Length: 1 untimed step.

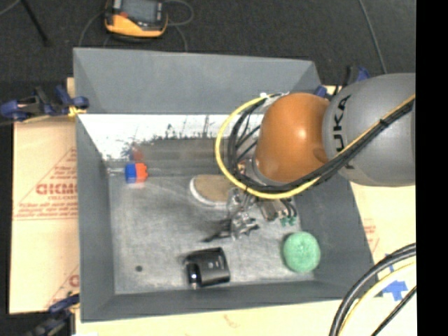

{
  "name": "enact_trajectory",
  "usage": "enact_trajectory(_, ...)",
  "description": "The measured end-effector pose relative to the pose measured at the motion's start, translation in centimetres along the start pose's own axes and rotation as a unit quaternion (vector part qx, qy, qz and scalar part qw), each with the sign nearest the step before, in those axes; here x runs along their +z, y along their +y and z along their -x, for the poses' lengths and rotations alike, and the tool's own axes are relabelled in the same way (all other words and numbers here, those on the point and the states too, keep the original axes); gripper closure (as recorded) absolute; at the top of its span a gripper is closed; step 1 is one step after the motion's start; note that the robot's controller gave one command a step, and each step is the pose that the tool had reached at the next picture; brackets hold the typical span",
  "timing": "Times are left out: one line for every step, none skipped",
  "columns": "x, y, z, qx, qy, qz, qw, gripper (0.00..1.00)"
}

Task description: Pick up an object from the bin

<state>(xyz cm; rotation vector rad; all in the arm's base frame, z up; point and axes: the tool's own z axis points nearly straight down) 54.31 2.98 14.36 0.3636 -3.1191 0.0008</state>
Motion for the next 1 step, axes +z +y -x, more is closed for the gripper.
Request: enact_trajectory(-1.91, -0.01, 0.06, 0.000, -0.0016, 0.000, 1.0000, 1.00)
